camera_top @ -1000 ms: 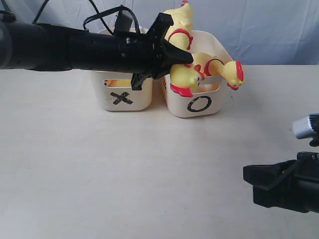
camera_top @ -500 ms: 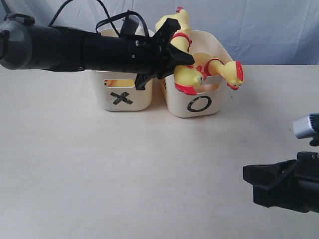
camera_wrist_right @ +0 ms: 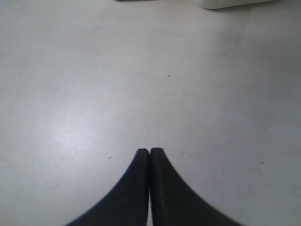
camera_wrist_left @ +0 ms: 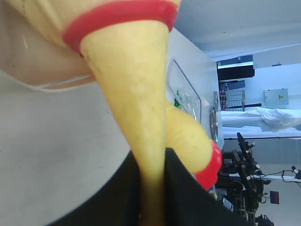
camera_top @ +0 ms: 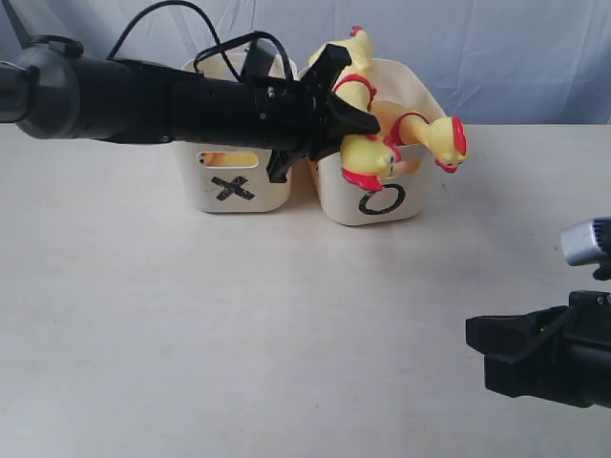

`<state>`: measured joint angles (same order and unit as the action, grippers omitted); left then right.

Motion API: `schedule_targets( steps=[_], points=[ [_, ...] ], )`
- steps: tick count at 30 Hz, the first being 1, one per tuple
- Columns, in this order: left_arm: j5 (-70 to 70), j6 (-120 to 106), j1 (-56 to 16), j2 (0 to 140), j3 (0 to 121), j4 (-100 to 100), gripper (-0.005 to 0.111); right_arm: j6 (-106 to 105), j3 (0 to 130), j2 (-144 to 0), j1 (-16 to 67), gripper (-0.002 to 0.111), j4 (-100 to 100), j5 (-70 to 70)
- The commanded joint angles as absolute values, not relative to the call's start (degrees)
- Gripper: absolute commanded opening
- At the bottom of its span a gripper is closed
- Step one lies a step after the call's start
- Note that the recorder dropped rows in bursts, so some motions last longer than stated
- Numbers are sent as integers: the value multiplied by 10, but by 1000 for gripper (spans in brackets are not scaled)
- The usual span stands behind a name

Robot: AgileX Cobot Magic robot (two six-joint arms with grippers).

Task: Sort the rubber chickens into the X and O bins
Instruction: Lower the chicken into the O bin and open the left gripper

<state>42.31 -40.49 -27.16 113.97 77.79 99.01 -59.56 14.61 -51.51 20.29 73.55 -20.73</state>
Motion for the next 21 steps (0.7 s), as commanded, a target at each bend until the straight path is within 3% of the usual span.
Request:
schedule_targets(
  steps=[1,11,21],
  points=[
    [430,-409,-276,1148,784,999,0,-599,144,-511,200,0,737,-207],
    [406,-409,-276,1148,788,999,0,-604,144,-511,200,0,738,-208],
    [406,-408,-276,1148,788,999,32,-607,144,-511,200,0,740,-208]
  ],
)
